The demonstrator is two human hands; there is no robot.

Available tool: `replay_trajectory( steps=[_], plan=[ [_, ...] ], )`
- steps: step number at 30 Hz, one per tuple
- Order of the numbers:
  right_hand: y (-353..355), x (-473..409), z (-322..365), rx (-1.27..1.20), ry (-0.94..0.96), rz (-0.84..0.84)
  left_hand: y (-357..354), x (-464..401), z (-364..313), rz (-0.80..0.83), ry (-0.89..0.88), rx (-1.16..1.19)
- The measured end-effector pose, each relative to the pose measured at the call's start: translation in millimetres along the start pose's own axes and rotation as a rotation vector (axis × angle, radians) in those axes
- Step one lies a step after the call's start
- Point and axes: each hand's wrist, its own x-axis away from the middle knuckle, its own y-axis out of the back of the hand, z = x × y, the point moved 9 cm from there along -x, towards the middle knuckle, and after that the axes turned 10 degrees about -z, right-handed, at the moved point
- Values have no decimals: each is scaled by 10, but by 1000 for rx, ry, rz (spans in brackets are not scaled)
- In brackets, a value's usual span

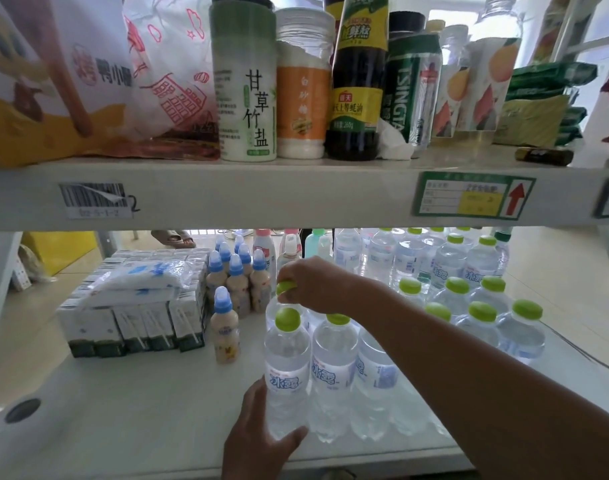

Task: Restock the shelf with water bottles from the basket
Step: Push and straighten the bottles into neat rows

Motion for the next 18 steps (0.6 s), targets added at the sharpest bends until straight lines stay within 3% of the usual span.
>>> replay_trajectory(
  steps=[9,12,15,18],
  plan=[
    [-29,24,-31,20,-24,-9,15,14,22,-23,13,11],
    [0,97,-50,-87,-77,39,22,27,23,-23,28,9],
    [421,207,-126,-248,-143,-149,17,22,57,-10,50,2],
    [867,557,-414,-169,-195,-285,8,26,58,12,58,18]
  ],
)
